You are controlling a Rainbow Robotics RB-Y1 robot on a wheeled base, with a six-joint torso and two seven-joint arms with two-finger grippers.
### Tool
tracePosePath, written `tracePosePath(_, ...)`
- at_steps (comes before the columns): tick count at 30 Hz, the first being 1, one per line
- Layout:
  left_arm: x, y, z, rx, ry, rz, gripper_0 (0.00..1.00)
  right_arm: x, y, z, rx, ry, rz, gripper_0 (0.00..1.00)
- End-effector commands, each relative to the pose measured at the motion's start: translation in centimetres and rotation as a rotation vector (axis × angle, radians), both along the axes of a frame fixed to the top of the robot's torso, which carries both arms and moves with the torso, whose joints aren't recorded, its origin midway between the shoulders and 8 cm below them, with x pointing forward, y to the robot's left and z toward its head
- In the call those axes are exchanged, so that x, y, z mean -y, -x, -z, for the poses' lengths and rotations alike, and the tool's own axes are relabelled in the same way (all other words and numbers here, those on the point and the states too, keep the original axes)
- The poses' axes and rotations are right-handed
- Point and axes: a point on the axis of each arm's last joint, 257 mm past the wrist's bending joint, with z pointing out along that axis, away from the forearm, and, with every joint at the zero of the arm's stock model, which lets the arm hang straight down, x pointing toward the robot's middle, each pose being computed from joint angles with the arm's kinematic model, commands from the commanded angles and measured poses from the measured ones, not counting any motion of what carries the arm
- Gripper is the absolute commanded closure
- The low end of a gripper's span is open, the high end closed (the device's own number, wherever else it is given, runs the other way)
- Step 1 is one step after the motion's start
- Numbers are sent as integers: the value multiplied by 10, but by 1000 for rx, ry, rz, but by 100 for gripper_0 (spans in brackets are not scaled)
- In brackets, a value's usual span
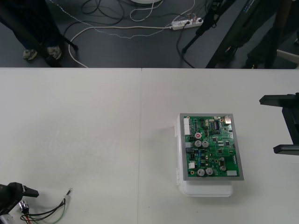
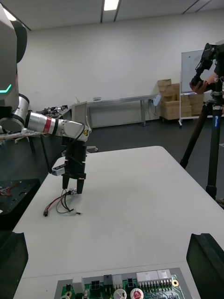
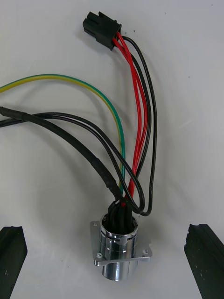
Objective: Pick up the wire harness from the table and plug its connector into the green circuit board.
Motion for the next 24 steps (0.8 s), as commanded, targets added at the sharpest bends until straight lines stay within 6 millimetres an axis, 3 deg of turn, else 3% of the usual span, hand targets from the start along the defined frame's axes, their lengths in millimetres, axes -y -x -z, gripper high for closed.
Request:
tracePosePath(1, -9, -2, 6, 75, -38, 35, 0, 4, 13, 0, 14, 30, -28, 0)
tracePosePath(14, -4, 2, 13, 72, -37, 27, 0, 10, 12, 2, 160, 48, -6, 0)
tracePosePath(24, -7, 5, 15, 64, -45, 25, 3, 16, 12, 6, 176, 56, 8, 0)
